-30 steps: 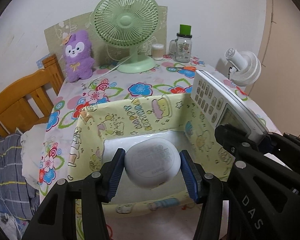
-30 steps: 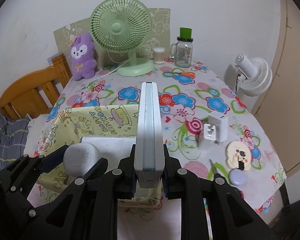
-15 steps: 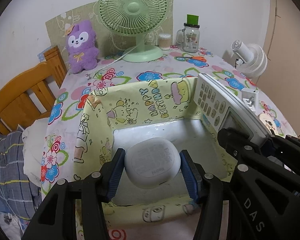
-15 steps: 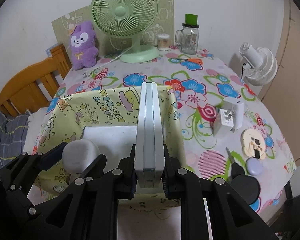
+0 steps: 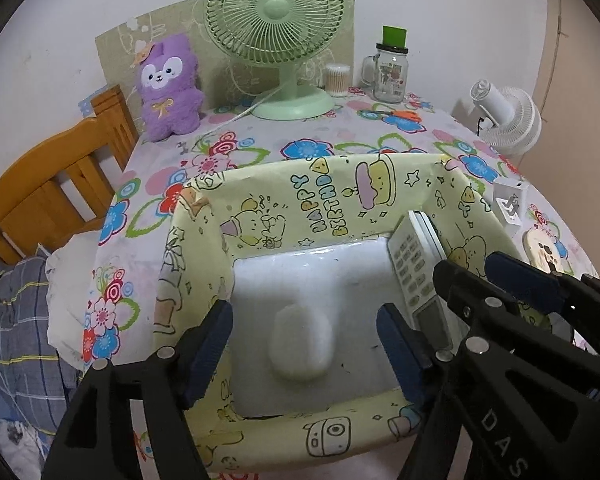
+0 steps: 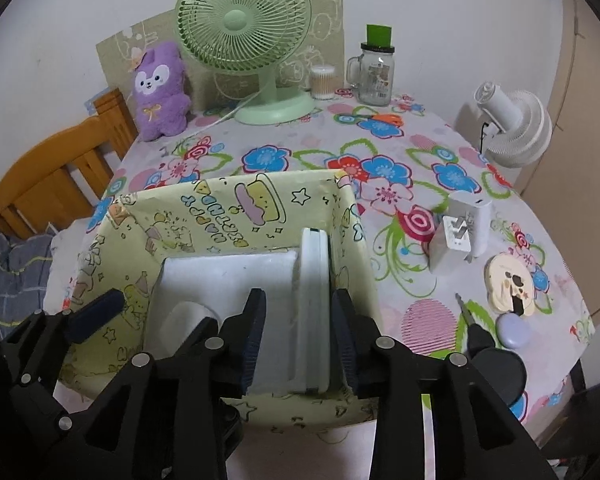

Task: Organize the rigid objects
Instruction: 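Open the left tool to drop the case in the box while the right tool lowers the remote inside, then withdraw both open tools up and away from the yellow box, then move the right tool toward the cookie-shaped coaster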

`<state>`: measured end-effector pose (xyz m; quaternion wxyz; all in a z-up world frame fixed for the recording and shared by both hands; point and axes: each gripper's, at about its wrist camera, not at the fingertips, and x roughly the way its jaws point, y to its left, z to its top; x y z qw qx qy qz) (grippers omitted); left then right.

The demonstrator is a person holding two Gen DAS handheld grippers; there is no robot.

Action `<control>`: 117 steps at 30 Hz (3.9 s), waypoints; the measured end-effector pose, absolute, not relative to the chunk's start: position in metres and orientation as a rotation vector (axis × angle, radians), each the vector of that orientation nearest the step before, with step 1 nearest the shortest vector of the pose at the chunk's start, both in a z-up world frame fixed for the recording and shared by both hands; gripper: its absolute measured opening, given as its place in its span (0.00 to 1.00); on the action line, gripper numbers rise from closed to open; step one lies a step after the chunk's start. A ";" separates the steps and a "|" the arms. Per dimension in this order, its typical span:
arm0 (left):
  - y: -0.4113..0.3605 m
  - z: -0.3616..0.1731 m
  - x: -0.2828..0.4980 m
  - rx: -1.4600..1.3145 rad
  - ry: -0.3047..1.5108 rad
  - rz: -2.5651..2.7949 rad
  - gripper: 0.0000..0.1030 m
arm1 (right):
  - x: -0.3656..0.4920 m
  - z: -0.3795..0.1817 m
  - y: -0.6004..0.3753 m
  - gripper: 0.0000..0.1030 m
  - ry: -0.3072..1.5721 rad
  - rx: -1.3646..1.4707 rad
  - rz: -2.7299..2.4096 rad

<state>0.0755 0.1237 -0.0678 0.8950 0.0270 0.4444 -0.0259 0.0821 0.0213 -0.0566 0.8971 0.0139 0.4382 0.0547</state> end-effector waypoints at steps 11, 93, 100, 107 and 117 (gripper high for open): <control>0.124 -0.061 0.066 0.040 0.922 -0.057 0.82 | 0.074 -0.049 0.019 0.51 0.908 0.023 0.112; -0.058 -0.015 0.042 0.045 0.773 -0.114 0.96 | 0.056 -0.001 -0.166 0.95 0.749 -0.020 0.074; -0.074 -0.022 0.049 0.041 0.788 -0.136 0.96 | 0.061 -0.010 -0.183 0.95 0.750 -0.007 0.063; -0.086 -0.039 0.057 0.046 0.803 -0.158 0.96 | 0.067 -0.025 -0.195 0.95 0.756 -0.009 0.054; -0.096 -0.073 0.068 0.062 0.829 -0.163 0.96 | 0.085 -0.064 -0.203 0.95 0.828 0.001 0.058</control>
